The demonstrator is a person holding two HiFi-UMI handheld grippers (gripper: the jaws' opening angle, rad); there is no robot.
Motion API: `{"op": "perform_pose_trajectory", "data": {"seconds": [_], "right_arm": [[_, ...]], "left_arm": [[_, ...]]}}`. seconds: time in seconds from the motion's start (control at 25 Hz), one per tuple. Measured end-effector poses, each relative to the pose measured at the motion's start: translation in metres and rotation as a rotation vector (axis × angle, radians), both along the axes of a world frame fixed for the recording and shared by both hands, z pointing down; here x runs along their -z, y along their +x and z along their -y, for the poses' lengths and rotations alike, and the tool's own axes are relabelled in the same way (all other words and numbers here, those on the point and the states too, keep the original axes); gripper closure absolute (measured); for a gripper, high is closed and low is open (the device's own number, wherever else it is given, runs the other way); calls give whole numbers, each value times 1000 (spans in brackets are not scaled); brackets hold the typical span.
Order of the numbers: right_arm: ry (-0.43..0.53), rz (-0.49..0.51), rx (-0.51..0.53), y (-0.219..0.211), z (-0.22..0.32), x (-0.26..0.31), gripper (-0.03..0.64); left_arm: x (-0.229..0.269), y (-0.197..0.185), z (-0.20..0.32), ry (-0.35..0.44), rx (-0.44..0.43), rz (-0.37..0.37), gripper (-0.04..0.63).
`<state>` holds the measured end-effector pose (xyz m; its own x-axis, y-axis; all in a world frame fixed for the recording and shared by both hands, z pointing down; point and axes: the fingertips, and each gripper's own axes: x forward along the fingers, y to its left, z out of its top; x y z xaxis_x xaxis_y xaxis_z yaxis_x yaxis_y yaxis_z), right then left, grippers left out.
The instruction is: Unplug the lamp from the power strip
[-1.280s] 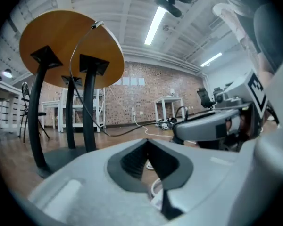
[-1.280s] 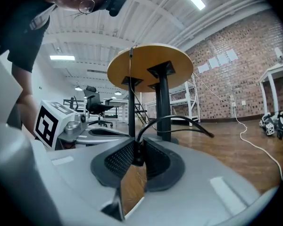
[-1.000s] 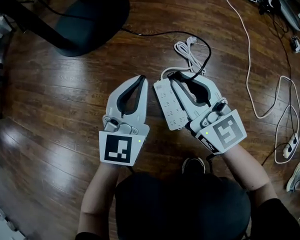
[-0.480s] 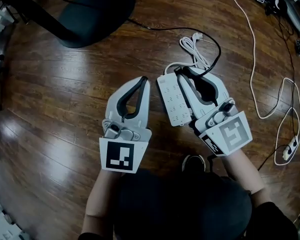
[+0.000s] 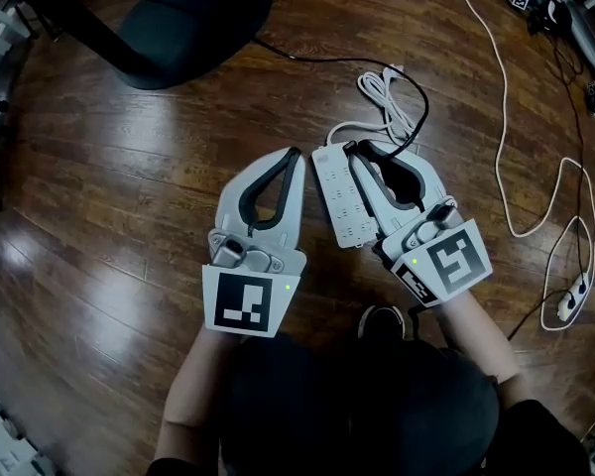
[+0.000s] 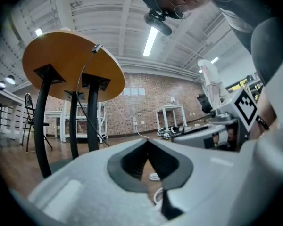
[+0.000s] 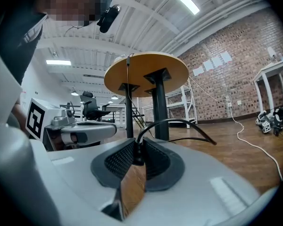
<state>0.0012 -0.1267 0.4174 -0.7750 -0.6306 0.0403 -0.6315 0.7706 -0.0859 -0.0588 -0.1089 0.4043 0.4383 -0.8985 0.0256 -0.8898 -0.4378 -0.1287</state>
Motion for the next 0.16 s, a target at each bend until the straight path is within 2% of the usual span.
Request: {"op": "perform_pose_trajectory", "data": {"seconds": [0.16], "right_arm": [[-28, -27, 1, 2, 0, -15, 561]], "left_arm": [[2, -1, 1, 3, -2, -4, 594]]}}
